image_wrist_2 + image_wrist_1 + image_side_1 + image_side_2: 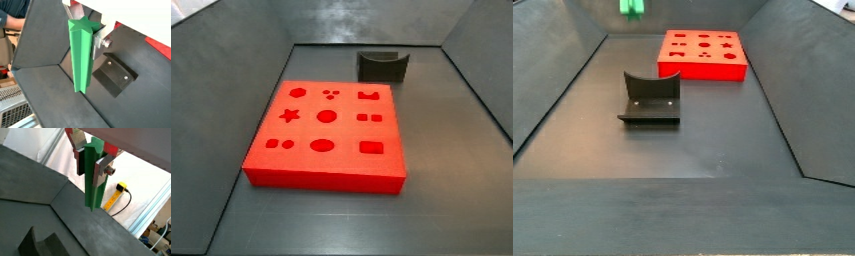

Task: Pick up the star object. Move up. Place the star object on the fixture. Regrasp the star object. Move to above the board. Insert the star object.
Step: Move to above the board.

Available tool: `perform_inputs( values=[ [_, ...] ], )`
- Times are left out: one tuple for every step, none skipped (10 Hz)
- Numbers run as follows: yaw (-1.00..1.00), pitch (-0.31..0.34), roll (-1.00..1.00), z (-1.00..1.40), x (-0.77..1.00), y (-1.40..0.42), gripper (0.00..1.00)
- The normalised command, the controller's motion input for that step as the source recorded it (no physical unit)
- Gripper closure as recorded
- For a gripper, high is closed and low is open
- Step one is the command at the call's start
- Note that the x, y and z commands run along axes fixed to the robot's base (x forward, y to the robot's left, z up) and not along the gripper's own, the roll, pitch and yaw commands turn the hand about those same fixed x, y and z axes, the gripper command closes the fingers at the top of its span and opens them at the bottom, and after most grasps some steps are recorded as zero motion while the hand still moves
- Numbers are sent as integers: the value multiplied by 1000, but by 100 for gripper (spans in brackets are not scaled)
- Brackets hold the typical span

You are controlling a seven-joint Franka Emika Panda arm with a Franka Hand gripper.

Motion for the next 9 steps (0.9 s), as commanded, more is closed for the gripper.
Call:
perform_inputs(
  values=[
    [114,117,-45,670,44,-39,100],
    [117,102,-50,507,30,-29,100],
    [117,93,-53,346,25,-24,100],
    [-127,-59,-1000,222,-948,-1000,100],
    [-128,-66,-1000,190,-954,-1000,100],
    [-126,-105,-1000,195,-1000,-929,100],
    [-123,-111,-1000,175,-1000,-903,100],
    [-124,-121,-1000,175,-1000,-859,100],
    [-129,-119,-1000,166,-1000,-833,100]
  ],
)
